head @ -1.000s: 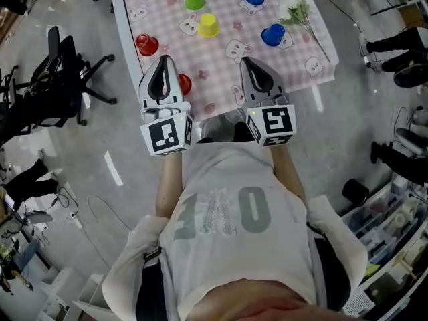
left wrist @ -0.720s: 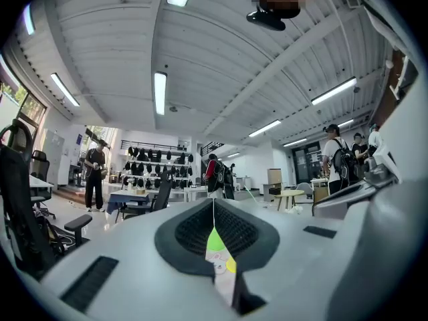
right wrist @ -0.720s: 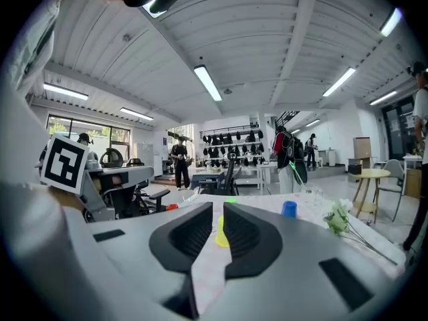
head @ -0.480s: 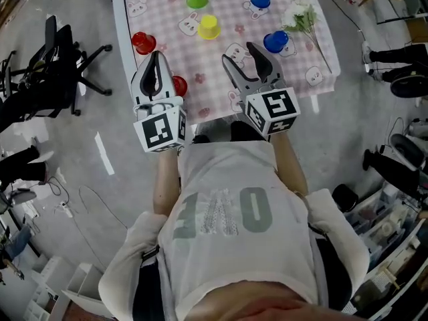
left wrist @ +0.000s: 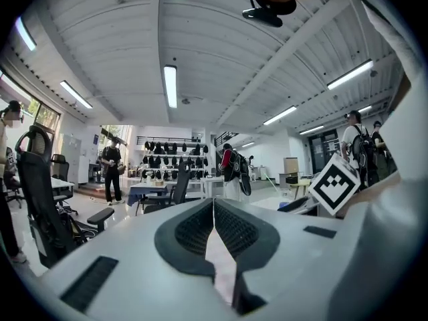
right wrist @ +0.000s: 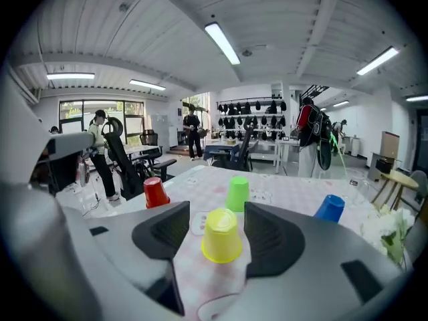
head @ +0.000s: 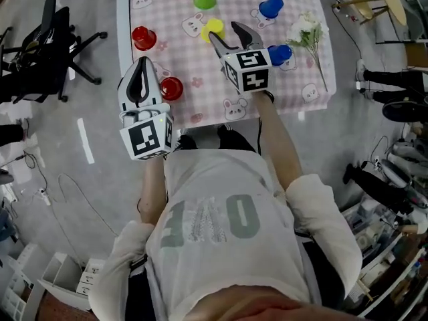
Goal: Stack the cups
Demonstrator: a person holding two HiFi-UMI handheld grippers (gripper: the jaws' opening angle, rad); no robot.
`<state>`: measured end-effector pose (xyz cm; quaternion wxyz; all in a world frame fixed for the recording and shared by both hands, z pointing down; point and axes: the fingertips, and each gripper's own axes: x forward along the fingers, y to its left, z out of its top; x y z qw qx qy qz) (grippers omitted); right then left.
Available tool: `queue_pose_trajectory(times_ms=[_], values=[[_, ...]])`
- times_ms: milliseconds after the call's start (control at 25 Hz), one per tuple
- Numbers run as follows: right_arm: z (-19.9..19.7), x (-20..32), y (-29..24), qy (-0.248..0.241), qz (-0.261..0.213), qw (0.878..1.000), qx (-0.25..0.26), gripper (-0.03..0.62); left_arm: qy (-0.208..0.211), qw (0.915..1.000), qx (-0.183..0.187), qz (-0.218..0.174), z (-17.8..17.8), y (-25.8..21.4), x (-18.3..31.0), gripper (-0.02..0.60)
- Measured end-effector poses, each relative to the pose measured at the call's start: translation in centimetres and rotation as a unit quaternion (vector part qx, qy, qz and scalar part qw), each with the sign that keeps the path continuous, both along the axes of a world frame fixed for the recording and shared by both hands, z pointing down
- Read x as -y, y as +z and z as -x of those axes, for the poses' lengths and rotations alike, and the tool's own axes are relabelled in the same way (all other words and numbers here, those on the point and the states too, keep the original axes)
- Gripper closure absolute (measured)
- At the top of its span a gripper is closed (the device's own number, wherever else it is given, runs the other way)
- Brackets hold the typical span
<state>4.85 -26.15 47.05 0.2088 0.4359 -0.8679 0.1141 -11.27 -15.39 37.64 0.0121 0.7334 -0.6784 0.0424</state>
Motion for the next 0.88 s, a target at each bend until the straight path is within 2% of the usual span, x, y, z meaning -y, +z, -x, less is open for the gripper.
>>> queue_pose_trajectory(times_ms=[160, 280, 400, 480, 640, 880], values=[[0.7, 1.4, 2.6, -0.008, 0.023, 0.999, -0.027, 0.334, -0.018, 0.9998, 0.002, 0.013, 1.4, 0.8, -0.4, 0.553], [0.8, 1.8, 3.6, -0.011, 0.032, 0.999, -0.037, 0.362, -0.029, 0.9994, 0.002, 0.019, 2.1, 1.2, -0.7, 0.553], [0.9, 1.9, 4.5, -0.013, 0.042, 0.998, -0.040, 0.363, -0.036, 0.9991, 0.002, 0.022, 2.5, 1.4, -0.8, 0.552], [0.9, 1.9, 4.7, -0.011, 0.041, 0.998, -0.044, 0.385, -0.038, 0.9990, 0.002, 0.022, 2.7, 1.4, -0.7, 0.553], [0.8, 1.9, 4.3, -0.008, 0.034, 0.998, -0.044, 0.387, -0.035, 0.9992, 0.001, 0.020, 2.7, 1.3, -0.5, 0.554], [-1.0, 0.1, 0.9, 0.011, 0.007, 1.000, -0.026, 0.388, -0.026, 0.9995, -0.003, 0.016, 2.5, 1.0, 0.1, 0.552]])
